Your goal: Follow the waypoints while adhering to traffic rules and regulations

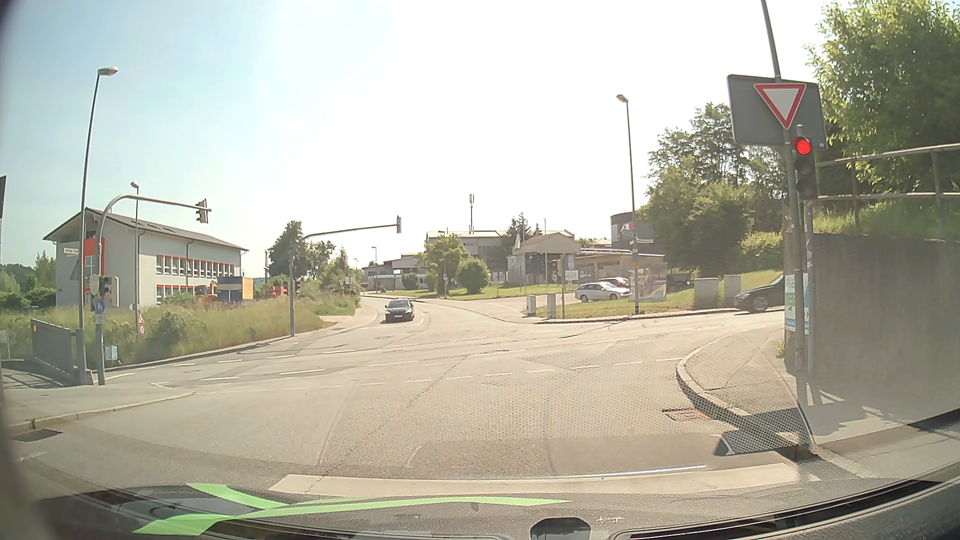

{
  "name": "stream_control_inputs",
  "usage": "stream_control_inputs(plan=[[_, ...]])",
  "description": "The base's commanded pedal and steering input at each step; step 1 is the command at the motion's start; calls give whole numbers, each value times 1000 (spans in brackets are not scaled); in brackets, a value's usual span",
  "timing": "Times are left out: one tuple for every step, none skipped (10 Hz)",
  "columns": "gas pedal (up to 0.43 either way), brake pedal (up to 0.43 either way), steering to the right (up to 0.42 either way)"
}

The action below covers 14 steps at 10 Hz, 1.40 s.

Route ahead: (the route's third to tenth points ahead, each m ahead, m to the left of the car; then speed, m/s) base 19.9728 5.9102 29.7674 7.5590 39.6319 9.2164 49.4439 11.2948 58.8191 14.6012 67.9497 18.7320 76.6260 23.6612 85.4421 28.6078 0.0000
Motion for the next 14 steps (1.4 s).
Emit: stream_control_inputs(plan=[[0,220,6],[0,220,6],[0,220,6],[0,220,6],[0,220,7],[0,220,7],[0,220,6],[0,220,6],[0,220,6],[0,220,7],[0,220,7],[0,220,6],[0,220,6],[0,220,7]])
